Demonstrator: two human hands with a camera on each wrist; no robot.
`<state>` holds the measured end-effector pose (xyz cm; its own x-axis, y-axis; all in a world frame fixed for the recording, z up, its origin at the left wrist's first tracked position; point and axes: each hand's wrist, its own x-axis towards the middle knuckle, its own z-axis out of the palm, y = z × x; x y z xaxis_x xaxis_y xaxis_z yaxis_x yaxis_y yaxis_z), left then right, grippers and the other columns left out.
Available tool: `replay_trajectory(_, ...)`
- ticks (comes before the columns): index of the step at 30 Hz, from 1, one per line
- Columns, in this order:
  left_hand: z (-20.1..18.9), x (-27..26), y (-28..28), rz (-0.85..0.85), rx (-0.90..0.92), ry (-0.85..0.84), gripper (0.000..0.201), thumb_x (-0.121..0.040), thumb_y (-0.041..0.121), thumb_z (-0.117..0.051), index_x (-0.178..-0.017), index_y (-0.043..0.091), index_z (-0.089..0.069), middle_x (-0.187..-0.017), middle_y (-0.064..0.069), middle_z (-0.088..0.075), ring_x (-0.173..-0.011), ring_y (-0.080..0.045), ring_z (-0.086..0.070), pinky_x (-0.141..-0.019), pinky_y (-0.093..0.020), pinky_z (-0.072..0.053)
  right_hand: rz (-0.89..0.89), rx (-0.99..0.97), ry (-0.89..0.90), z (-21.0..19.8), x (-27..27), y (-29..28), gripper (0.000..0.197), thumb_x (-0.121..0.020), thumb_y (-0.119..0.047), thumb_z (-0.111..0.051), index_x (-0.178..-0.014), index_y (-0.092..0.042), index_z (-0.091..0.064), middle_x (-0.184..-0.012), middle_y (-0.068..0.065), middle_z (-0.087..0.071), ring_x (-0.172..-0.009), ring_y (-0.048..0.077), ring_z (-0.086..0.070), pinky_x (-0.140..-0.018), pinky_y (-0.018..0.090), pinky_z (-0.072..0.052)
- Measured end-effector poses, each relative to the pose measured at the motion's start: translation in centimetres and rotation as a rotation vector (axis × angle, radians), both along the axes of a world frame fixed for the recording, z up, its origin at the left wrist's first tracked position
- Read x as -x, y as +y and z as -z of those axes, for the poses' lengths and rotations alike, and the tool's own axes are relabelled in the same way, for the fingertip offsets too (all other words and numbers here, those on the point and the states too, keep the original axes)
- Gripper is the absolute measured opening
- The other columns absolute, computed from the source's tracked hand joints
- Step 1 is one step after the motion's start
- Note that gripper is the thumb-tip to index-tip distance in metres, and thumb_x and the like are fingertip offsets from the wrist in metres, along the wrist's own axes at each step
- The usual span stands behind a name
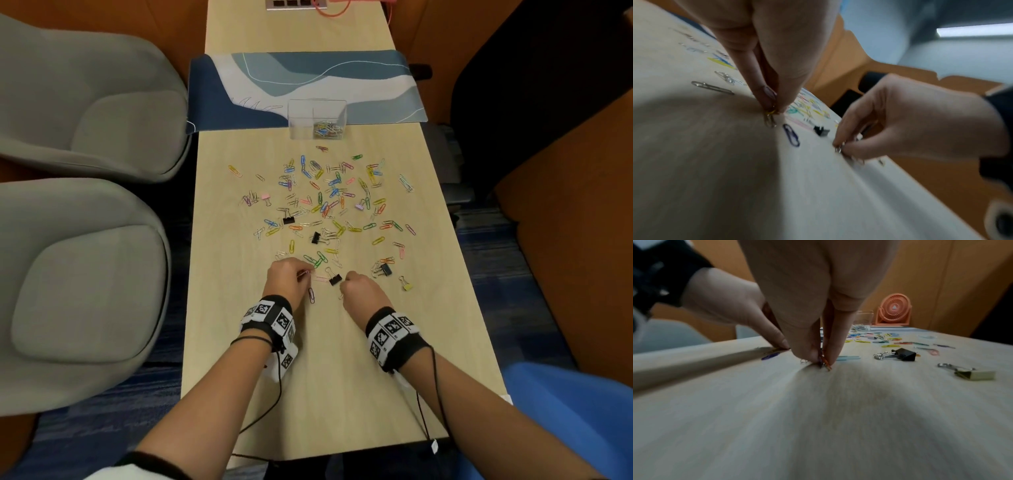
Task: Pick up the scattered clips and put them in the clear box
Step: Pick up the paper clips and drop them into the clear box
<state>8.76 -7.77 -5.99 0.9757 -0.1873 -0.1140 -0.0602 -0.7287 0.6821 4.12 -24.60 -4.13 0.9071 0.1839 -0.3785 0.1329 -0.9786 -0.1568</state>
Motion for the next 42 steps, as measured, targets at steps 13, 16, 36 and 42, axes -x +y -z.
replay_trajectory(13, -3.3, -3.9, 1.2, -0.181, 0.227, 0.105, 0.021, -0.077, 0.005, -0.074, -0.094, 0.015, -0.079, -0.087, 0.005, -0.075, -0.080, -0.002, -0.069, -0.082, -0.018, -0.056, 0.541, -0.509, 0.148, -2.5, -5.2, -3.8, 0.006, -0.067, -0.010, -0.080, -0.068, -0.015, -0.076, -0.070, -0.005, -0.072, -0.068, 0.011, -0.068, -0.066, 0.021, -0.057)
replay_trajectory(16, -5.1, -6.2, 1.4, -0.193, 0.319, 0.078, 0.020, -0.077, 0.004, -0.075, -0.094, 0.014, -0.079, -0.088, 0.004, -0.075, -0.080, -0.002, -0.070, -0.083, -0.023, -0.058, 0.780, -0.822, 0.152, -4.8, -6.6, -5.7, 0.007, -0.070, -0.002, -0.079, -0.076, -0.005, -0.076, -0.076, 0.003, -0.075, -0.070, 0.016, -0.072, -0.061, 0.020, -0.056)
replay_trajectory(36, -8.8, -31.9, -6.3, -0.296, 0.616, -0.164, 0.019, -0.079, 0.008, -0.079, -0.098, 0.010, -0.077, -0.093, 0.002, -0.076, -0.086, -0.006, -0.071, -0.083, -0.021, -0.057, 0.888, -1.457, -0.314, -10.7, -35.3, -9.1, 0.009, -0.076, 0.007, -0.073, -0.081, 0.000, -0.073, -0.081, 0.016, -0.071, -0.073, 0.020, -0.070, -0.069, 0.021, -0.056)
replay_trajectory(42, -5.1, -35.0, -9.0, -0.212, 0.598, -0.154, 0.016, -0.078, 0.003, -0.078, -0.092, 0.010, -0.078, -0.089, 0.001, -0.075, -0.084, -0.007, -0.072, -0.082, -0.019, -0.055, 0.959, -1.414, -0.355, -6.8, -38.7, -9.3, 0.010, -0.075, 0.005, -0.074, -0.083, 0.000, -0.074, -0.081, 0.014, -0.072, -0.071, 0.018, -0.072, -0.067, 0.020, -0.057)
